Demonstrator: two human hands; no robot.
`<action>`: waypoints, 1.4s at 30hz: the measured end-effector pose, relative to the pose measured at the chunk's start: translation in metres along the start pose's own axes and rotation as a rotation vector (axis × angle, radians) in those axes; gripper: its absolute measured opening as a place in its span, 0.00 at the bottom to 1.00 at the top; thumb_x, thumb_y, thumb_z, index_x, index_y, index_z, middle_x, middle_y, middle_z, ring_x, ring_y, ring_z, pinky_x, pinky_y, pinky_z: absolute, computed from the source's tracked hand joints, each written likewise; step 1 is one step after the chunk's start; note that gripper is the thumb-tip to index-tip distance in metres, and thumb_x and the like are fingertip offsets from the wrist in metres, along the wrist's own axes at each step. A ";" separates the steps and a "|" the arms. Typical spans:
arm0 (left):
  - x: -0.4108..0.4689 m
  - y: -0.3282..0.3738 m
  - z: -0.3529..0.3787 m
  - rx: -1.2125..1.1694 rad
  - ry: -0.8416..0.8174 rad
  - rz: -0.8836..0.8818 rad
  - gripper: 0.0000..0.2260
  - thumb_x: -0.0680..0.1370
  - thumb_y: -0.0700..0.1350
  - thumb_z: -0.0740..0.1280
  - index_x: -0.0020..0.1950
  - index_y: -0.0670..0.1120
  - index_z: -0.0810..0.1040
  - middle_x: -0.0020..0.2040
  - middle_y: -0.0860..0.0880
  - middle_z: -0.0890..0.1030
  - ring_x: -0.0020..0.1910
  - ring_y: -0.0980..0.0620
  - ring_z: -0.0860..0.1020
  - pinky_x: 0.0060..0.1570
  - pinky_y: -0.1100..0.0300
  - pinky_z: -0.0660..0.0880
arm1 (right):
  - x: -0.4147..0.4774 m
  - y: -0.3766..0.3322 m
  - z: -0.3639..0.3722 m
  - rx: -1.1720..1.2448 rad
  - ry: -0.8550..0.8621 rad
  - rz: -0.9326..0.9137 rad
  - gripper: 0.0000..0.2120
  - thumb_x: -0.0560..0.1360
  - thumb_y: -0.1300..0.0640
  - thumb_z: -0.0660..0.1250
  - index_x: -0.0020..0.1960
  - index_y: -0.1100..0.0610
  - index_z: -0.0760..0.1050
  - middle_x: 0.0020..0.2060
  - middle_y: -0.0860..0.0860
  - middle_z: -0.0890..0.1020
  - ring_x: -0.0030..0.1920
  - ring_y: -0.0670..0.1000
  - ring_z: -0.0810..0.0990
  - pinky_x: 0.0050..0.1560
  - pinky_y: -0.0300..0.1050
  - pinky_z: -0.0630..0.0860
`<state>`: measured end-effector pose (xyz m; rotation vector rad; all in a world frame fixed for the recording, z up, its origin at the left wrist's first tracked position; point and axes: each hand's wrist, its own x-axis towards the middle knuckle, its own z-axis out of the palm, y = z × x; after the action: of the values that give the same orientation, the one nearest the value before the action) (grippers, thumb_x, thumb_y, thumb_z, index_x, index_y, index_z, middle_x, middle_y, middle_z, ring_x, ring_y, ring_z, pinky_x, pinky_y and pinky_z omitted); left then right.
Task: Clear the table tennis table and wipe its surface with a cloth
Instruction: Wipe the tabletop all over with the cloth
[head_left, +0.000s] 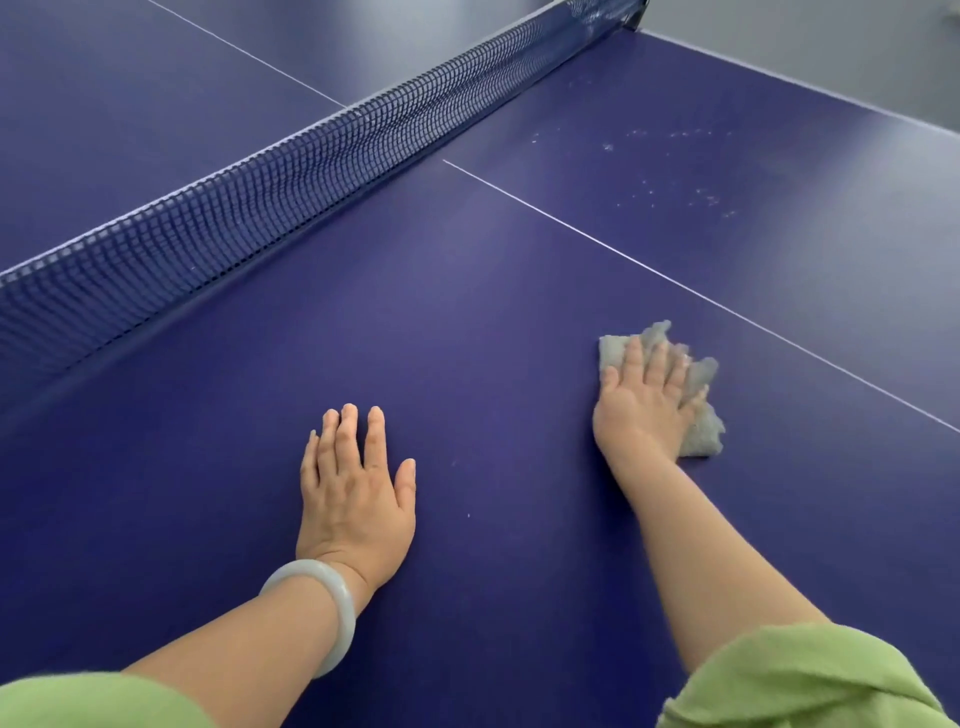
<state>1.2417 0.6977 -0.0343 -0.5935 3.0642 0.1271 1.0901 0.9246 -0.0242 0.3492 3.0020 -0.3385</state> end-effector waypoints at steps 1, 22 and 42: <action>0.000 0.000 0.000 -0.005 -0.002 -0.003 0.30 0.80 0.58 0.44 0.80 0.45 0.53 0.79 0.42 0.54 0.79 0.44 0.49 0.78 0.48 0.46 | -0.019 -0.022 0.011 -0.011 -0.002 -0.149 0.26 0.84 0.47 0.42 0.81 0.48 0.42 0.80 0.50 0.42 0.79 0.54 0.36 0.76 0.63 0.36; -0.001 -0.011 -0.008 -0.183 -0.104 0.074 0.30 0.82 0.58 0.47 0.80 0.45 0.45 0.80 0.41 0.47 0.79 0.42 0.42 0.77 0.46 0.41 | -0.217 -0.032 0.041 -0.035 0.031 0.114 0.26 0.80 0.44 0.31 0.77 0.44 0.32 0.78 0.44 0.35 0.77 0.48 0.31 0.77 0.57 0.34; 0.020 -0.174 -0.013 0.011 -0.349 0.360 0.34 0.77 0.67 0.40 0.70 0.55 0.20 0.69 0.51 0.18 0.71 0.48 0.21 0.73 0.46 0.28 | -0.169 -0.094 0.034 0.118 -0.037 0.420 0.26 0.84 0.46 0.42 0.81 0.46 0.42 0.80 0.49 0.40 0.79 0.55 0.36 0.75 0.65 0.35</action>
<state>1.2882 0.5279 -0.0352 -0.0063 2.7894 0.1950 1.2338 0.7911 -0.0165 0.9504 2.7787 -0.4708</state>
